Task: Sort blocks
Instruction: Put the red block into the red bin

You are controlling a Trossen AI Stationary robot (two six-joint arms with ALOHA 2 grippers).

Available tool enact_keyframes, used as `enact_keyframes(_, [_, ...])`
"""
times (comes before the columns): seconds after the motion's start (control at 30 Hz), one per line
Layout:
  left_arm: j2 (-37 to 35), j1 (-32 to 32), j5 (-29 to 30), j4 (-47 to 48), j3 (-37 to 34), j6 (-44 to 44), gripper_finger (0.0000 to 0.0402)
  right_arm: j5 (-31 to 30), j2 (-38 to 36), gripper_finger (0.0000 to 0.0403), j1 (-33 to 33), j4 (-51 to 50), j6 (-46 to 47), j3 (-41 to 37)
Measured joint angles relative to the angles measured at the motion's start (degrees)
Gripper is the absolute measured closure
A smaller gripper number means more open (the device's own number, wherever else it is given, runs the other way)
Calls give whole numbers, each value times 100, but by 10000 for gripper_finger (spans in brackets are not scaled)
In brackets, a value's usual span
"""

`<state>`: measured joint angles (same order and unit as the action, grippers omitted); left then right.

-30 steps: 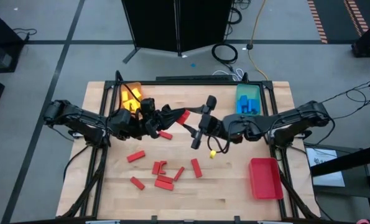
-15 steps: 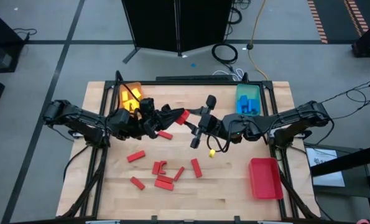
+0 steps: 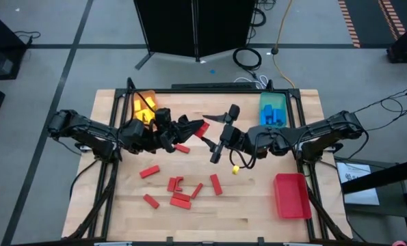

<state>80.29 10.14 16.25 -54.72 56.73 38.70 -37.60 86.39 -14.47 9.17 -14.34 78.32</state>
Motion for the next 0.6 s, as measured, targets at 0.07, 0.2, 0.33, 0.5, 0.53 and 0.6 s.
enact_keyframes(0.07, [0, -7, 2, 0, 0, 0, 390, 0, 0, 132, -22, -15, 5, 0])
enact_keyframes(0.2, [0, -10, 45, 149, 0, -1, 390, -2, 0, 163, -69, -17, 5, 0])
enact_keyframes(0.33, [0, -34, 105, 196, 0, 3, 390, 0, 0, 186, -81, -28, 8, 2])
enact_keyframes(0.5, [0, -47, 184, 186, 0, 24, 390, -80, 0, 209, -85, -35, -15, 2])
enact_keyframes(0.53, [0, -47, 184, 188, 0, 38, 390, -167, 0, 217, -98, -38, -29, 2])
enact_keyframes(0.6, [0, -47, 190, 198, 0, 74, 390, -287, 4, 239, -103, -60, -119, 2])
